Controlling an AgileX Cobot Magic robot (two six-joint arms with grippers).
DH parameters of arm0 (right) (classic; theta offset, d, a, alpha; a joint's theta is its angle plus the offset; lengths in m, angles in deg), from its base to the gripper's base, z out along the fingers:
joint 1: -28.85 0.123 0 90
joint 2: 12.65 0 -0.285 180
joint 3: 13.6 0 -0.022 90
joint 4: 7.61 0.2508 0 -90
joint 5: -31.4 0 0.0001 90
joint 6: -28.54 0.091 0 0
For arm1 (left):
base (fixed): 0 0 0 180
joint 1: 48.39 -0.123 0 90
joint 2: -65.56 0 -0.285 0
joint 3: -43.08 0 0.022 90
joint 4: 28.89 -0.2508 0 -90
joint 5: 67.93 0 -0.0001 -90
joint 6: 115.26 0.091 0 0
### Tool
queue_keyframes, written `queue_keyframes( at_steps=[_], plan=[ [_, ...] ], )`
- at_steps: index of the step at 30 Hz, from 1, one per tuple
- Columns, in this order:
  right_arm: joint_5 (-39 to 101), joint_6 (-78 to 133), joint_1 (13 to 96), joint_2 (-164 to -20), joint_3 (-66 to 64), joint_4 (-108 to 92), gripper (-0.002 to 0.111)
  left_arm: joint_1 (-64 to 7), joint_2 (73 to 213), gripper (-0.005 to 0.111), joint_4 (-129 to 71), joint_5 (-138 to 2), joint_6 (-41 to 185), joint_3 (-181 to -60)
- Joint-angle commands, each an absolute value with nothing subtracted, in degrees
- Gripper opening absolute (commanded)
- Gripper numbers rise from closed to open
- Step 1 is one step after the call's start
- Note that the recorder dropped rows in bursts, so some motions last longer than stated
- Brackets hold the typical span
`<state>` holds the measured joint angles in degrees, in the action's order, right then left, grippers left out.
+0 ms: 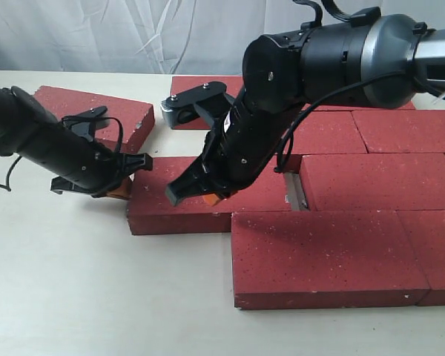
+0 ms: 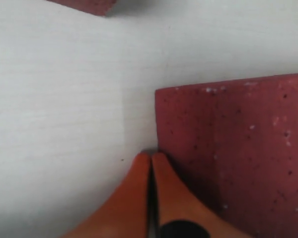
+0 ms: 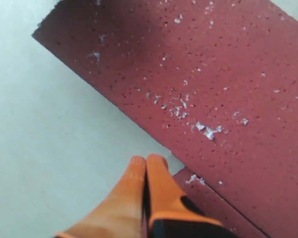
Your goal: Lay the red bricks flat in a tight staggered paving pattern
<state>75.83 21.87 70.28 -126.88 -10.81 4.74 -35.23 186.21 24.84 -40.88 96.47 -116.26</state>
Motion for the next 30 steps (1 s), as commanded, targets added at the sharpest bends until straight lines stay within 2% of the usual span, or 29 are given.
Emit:
queue_keyframes(
  at_steps=[1,15,25,30],
  plan=[
    [75.67,21.65,70.15,-126.34,-11.0,4.5,-0.001,-34.51,187.37,0.0,30.5,-36.63,101.01,-115.73],
    [75.54,21.83,70.15,-126.34,-11.0,4.37,-0.001,-34.51,187.37,0.0,39.15,-33.03,110.42,-115.73],
    [75.76,21.83,70.15,-126.34,-11.0,3.84,-0.001,-37.52,187.37,0.0,25.48,-35.57,100.7,-115.86],
    [75.76,23.03,70.15,-126.34,-11.0,3.07,-0.001,-36.85,185.63,0.0,17.09,-35.57,93.69,-117.69]
  ],
)
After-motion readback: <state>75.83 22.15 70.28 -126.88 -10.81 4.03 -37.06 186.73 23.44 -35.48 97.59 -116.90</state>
